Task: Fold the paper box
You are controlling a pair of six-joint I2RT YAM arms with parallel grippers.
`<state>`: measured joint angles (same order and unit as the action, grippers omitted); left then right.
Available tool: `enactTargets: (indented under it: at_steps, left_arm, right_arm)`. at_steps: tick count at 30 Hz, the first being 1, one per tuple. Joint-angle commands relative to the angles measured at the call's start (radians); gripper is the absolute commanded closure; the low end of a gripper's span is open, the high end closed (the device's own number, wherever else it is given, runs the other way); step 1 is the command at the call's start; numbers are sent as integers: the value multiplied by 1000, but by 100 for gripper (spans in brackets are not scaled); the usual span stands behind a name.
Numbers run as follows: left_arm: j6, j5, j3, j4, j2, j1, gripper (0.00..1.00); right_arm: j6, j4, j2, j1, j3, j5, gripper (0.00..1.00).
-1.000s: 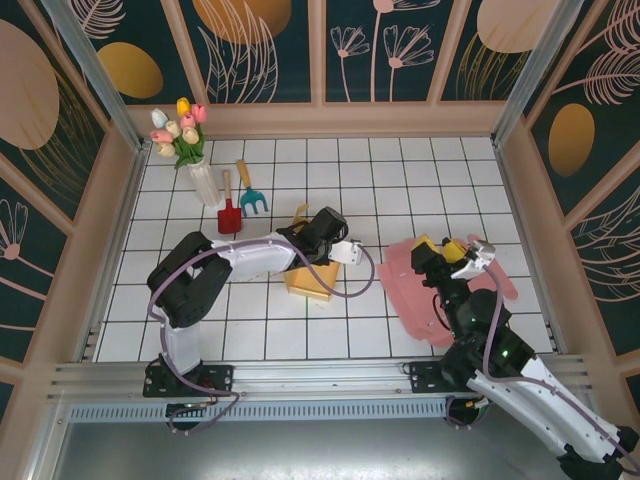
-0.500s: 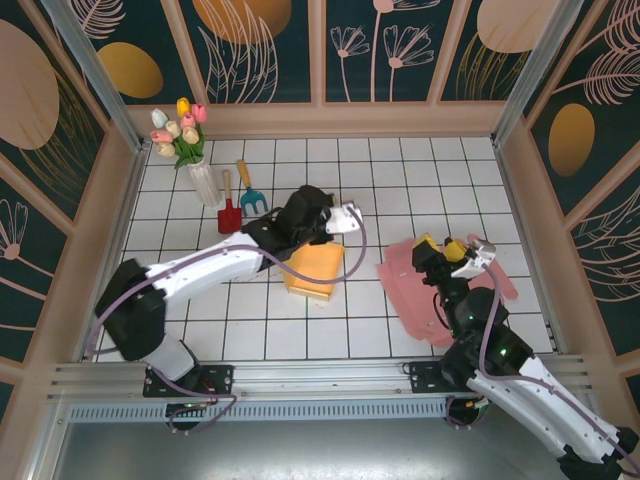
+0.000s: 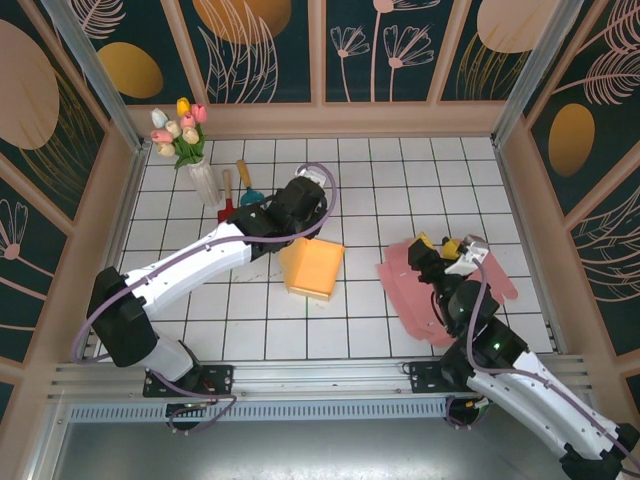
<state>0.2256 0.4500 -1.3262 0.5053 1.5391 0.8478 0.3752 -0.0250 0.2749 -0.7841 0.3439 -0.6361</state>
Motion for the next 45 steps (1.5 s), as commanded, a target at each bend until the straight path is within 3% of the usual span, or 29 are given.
enactTargets:
  at_steps: [1, 7, 13, 17, 21, 23, 26, 29, 33, 36, 45]
  left_arm:
    - [115, -8, 37, 66, -60, -22, 31]
    - [112, -77, 124, 78, -102, -39, 32]
    - [110, -174, 180, 69, -121, -49, 42]
    - [97, -230, 182, 66, -102, -51, 61]
    - [53, -210, 140, 94, -70, -51, 91]
    - [9, -200, 108, 99, -68, -51, 93]
    - [-127, -174, 72, 84, -93, -51, 94]
    - [-377, -217, 102, -4, -165, -50, 96]
    - [-757, -375, 236, -211, -316, -50, 100]
    - [-973, -533, 284, -238, -389, -52, 100]
    - [-1109, -587, 130, -50, -282, -111, 100]
  right_arm:
    - [-22, 45, 30, 11, -13, -18, 31]
    - [-25, 54, 85, 14, -2, -2, 30]
    - [-24, 53, 96, 16, -3, 6, 30]
    - [-23, 59, 98, 18, -8, 12, 30]
    - [-32, 69, 112, 21, -8, 27, 30]
    - [-37, 84, 124, 25, -9, 55, 30]
    - [-105, 202, 148, 40, -47, 213, 25]
    - [-216, 373, 199, 61, -102, 396, 23]
    - [-377, 539, 331, 103, -87, 593, 23]
    - [-428, 563, 465, 169, -9, 673, 23]
    - [-663, 712, 733, 325, 81, 948, 32]
